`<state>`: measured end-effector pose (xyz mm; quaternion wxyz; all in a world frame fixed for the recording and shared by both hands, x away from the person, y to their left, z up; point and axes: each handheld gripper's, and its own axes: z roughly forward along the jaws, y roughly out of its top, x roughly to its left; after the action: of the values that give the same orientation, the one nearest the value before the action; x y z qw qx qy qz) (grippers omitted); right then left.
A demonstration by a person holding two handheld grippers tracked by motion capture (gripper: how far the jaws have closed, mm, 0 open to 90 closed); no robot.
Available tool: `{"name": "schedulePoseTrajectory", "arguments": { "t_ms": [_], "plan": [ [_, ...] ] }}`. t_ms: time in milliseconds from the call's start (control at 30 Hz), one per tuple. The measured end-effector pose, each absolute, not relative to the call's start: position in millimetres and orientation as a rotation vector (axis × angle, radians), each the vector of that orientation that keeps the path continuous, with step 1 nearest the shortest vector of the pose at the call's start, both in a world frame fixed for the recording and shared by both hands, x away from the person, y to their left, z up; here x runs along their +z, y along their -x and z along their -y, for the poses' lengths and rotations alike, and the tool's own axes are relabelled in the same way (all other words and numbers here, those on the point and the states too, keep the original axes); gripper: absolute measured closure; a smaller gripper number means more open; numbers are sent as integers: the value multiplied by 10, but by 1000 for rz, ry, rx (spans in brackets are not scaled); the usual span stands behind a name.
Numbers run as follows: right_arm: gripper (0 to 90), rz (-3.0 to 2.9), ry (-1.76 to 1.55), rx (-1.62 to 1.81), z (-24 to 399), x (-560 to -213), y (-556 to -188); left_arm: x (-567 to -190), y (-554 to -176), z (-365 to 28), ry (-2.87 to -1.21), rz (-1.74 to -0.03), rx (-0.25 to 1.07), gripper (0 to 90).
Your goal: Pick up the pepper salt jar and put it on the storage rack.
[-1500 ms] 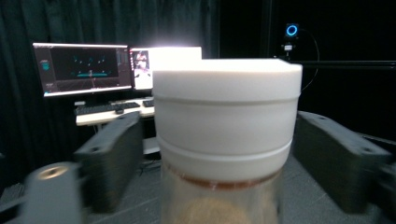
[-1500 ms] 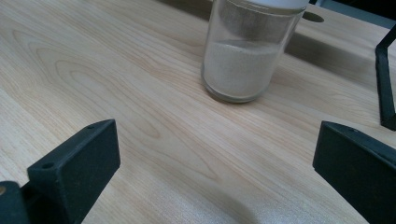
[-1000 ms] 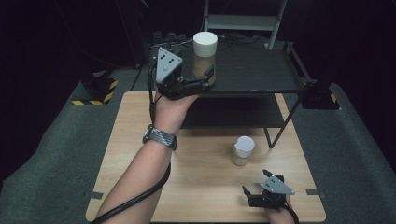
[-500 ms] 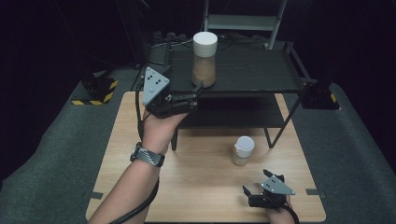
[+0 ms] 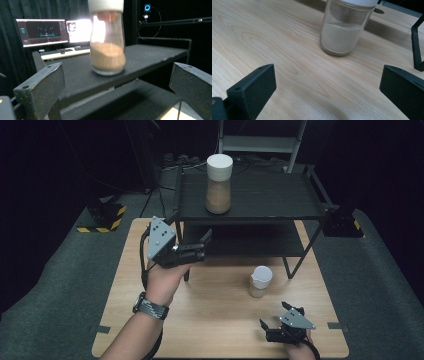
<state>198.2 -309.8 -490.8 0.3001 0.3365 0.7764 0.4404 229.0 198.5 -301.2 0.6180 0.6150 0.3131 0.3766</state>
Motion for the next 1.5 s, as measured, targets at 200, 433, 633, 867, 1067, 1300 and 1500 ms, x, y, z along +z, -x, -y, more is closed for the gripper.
{"name": "schedulePoseTrajectory", "arguments": {
  "t_ms": [200,433,633,867,1067,1300,1500],
  "plan": [
    [0,-2062,-893,1163,3087,-4905,-1978,-3183,-2198,-2068,-1431,-728,848,4],
    [0,-2061,-890,1159,3082,-4905,-1976,-3405,-2079,-2126,-1474,-731,859,4],
    [0,-2062,-888,1155,3077,-4904,-1976,-3611,-2006,-2188,-1497,-756,846,4],
    [0,-2063,-886,1150,3068,-4903,-1974,-3877,-1937,-2272,-1520,-788,822,4],
    [0,-2059,-886,1150,3068,-4906,-1970,-4132,-1886,-2329,-1557,-813,805,4],
    [0,-2054,-887,1154,3072,-4911,-1964,-4457,-1822,-2372,-1602,-842,784,4],
    [0,-2048,-887,1149,3062,-4914,-1953,-4652,-1774,-2402,-1650,-871,775,4]
  ]
}}
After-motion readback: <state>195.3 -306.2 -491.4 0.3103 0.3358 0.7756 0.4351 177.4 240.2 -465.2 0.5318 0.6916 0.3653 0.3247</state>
